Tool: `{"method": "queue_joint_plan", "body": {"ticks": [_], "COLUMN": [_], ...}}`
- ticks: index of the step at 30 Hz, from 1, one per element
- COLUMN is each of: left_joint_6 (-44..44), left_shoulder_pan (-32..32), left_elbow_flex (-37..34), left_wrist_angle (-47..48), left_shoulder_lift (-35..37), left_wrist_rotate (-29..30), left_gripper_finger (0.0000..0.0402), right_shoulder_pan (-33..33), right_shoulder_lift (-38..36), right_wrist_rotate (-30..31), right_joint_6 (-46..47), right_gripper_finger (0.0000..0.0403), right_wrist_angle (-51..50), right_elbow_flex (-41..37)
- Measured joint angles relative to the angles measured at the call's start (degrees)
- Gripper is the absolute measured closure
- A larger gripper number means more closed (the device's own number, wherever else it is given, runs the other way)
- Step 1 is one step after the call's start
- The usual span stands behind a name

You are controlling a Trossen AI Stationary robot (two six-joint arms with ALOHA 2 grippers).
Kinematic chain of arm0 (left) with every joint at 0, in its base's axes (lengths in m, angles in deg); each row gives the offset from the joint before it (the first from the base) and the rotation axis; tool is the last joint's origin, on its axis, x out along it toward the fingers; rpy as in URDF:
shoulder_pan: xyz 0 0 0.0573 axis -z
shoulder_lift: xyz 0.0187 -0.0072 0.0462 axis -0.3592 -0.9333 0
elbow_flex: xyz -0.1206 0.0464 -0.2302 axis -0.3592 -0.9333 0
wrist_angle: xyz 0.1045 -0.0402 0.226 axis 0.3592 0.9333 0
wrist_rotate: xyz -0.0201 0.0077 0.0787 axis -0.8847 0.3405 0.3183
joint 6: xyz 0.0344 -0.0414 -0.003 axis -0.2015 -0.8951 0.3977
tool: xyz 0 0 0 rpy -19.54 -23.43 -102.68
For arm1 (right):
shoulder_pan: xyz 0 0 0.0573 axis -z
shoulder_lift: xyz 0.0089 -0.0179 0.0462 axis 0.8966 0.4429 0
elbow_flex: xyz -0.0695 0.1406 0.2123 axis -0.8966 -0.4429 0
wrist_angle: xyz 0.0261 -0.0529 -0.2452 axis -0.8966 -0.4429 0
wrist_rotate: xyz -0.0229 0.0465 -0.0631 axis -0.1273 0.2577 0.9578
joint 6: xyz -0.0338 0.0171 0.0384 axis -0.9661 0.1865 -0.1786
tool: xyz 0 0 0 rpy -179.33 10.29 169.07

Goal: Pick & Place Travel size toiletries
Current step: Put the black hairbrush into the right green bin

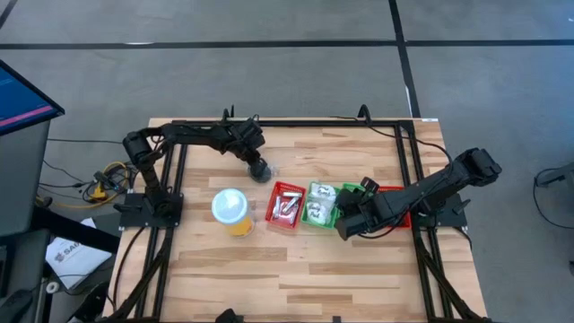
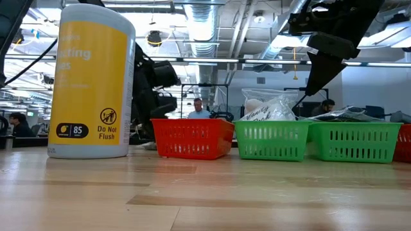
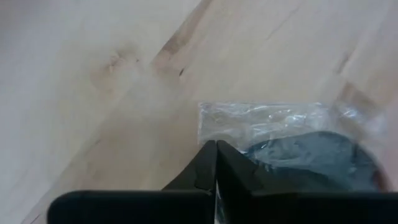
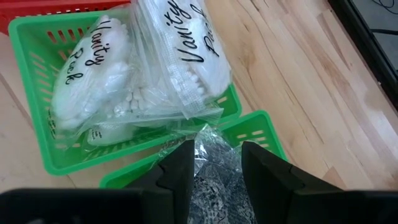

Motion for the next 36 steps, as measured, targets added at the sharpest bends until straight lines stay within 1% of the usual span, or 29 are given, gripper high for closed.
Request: {"method": "queue_joint_plan", "body": {"ticks": [5,10,17,21,26,30,36], "left_joint_6": [-0.07,-0.25,-0.49,-0.51,-0.48,0.02,1.23], "left_shoulder_pan": [0.11,0.48,0.72,0.72,0.88,1.43,2.08], "left_elbow_flex": [0.11,0.14,0.16,0.29,0.4,0.39,0.49], "left_wrist_angle": [-0.57,-0.85,-2.45,-4.27,-4.34,-4.31,-4.41], "left_shoulder_lift": [2.92,3.79,-0.25,-1.76,-2.07,-2.13,-3.19], "left_wrist_rotate": [0.01,-0.54,-0.43,-0.54,-0.57,1.41,2.11], "left_gripper_finger": [0.0382,0.034,0.0273,0.0248,0.0236,0.0238,0.024], "right_shoulder_pan": [-0.02,-0.02,-0.02,-0.02,-0.02,-0.02,-0.01], "right_shoulder_lift": [0.0,0.0,0.0,0.0,0.0,0.0,0.0], "right_wrist_rotate": [0.02,0.02,0.02,0.02,0.02,0.02,0.02], "right_joint_6": [0.0,0.0,0.03,0.04,0.04,0.04,0.03], "right_gripper_finger": [0.028,0.028,0.028,0.028,0.028,0.028,0.028], "right_wrist_angle": [0.02,0.04,0.15,0.2,0.24,0.24,0.25], "right_elbow_flex": [0.0,0.0,0.0,0.02,0.0,0.0,0.0]}}
